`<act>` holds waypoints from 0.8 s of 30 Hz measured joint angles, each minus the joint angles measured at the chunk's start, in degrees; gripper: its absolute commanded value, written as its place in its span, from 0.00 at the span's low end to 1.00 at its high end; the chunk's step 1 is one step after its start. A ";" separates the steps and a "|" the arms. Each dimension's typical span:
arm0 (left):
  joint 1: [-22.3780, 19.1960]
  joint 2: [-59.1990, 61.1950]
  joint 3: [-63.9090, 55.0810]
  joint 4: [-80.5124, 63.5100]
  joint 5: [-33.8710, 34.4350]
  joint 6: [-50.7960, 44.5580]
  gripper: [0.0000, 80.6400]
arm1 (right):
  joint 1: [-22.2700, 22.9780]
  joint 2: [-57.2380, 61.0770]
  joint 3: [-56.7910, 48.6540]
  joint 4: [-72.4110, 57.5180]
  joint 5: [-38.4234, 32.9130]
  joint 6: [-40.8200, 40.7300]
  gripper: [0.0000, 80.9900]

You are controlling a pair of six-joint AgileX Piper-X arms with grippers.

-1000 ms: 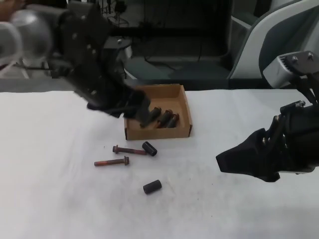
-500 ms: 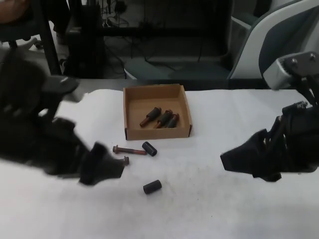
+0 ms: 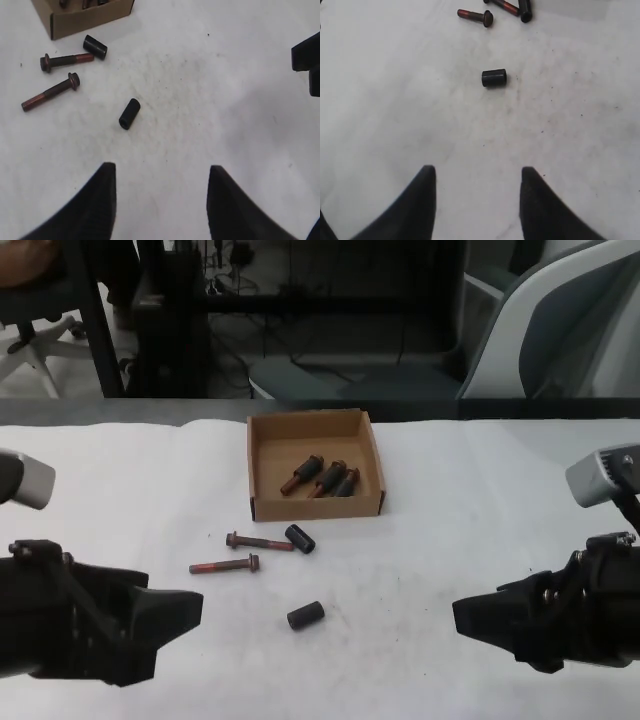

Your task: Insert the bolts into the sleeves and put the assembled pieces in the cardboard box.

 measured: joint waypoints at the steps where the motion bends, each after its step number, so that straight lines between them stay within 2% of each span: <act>1: 0.00 0.00 0.00 -0.38 0.00 -0.27 0.68 | 0.00 0.03 0.07 -0.27 0.00 0.18 0.64; 10: 0.00 0.00 0.00 -1.58 0.00 -0.61 0.68 | 0.00 0.03 0.05 -1.49 0.00 2.38 0.64; 17: 0.00 0.00 0.00 -1.58 0.00 -0.61 0.68 | 1.06 2.74 -2.25 -1.49 0.00 18.83 0.64; 24: 0.00 0.00 0.00 -1.92 0.00 -0.61 0.68 | 7.53 13.45 -9.86 -1.49 1.83 27.77 0.64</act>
